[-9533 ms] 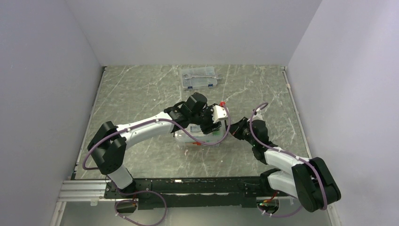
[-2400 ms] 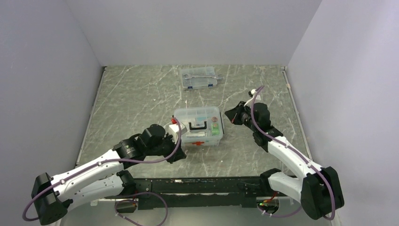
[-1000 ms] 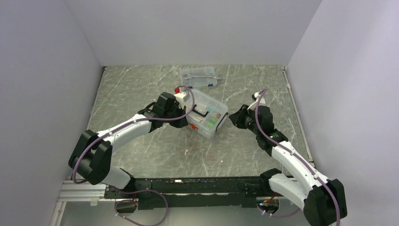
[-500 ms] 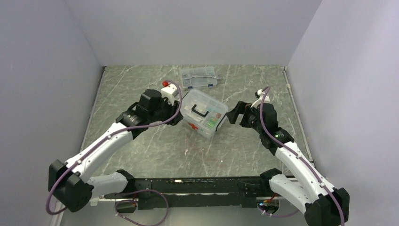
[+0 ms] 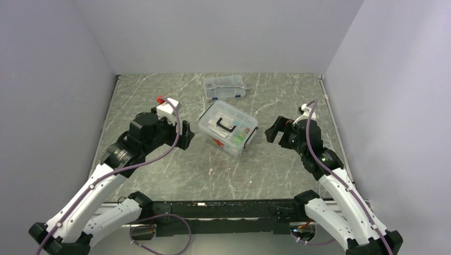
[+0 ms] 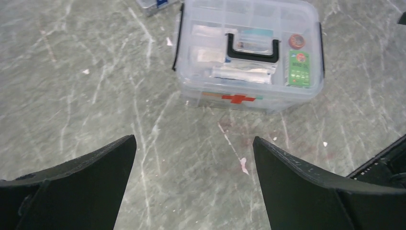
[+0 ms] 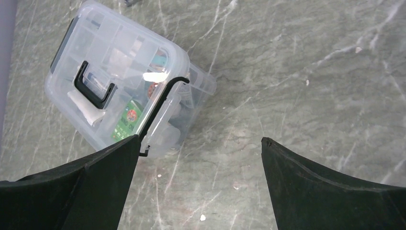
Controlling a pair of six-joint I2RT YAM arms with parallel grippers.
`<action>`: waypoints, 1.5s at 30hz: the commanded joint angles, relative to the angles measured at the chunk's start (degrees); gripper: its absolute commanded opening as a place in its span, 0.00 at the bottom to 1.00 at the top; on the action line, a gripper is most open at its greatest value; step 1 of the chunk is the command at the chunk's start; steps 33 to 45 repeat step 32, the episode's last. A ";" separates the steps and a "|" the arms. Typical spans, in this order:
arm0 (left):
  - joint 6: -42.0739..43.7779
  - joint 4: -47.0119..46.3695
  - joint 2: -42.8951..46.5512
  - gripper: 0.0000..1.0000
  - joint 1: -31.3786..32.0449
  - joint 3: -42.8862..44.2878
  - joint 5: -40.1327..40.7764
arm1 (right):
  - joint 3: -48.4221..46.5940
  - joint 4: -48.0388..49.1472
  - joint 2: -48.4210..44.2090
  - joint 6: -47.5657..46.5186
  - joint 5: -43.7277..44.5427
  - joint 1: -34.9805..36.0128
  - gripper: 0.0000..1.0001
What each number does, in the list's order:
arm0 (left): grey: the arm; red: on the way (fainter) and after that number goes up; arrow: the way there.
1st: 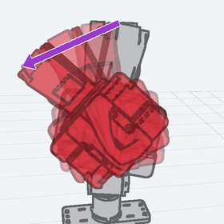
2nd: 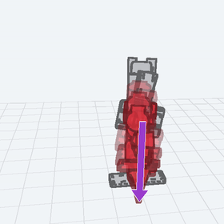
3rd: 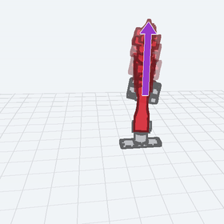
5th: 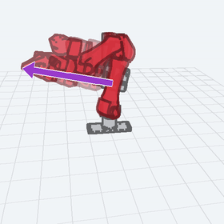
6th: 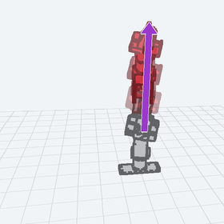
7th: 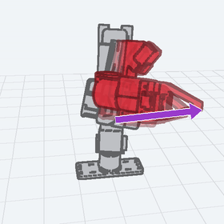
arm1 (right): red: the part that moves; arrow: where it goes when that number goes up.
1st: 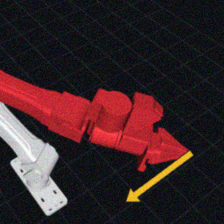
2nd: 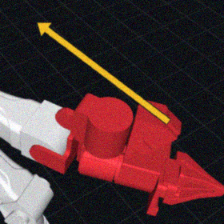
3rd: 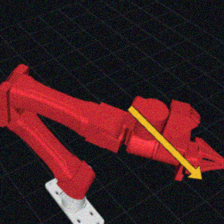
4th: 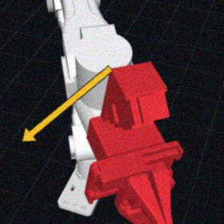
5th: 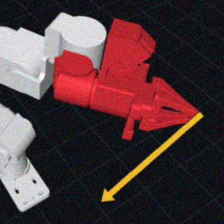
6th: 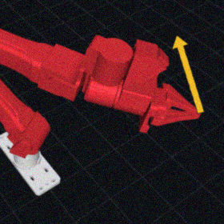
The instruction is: Organize the medicine kit
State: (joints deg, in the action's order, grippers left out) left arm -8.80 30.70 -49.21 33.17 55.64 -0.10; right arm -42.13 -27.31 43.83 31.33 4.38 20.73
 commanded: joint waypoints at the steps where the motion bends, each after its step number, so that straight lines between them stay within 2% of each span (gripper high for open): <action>1: -1.09 3.66 5.01 0.99 -0.36 -2.47 8.74 | -2.87 -4.84 -3.43 1.07 4.92 0.06 1.00; 8: -2.69 7.90 11.58 0.99 -0.44 -6.09 12.02 | -1.78 -7.77 -8.53 2.47 13.44 0.10 1.00; 25: -7.62 10.29 32.82 0.99 -0.39 -14.90 15.38 | -0.03 -11.28 -15.40 2.19 13.90 0.03 1.00; 45: -6.74 10.48 30.08 0.99 -0.39 -14.82 13.64 | -1.27 -12.51 -13.37 2.57 14.27 0.09 1.00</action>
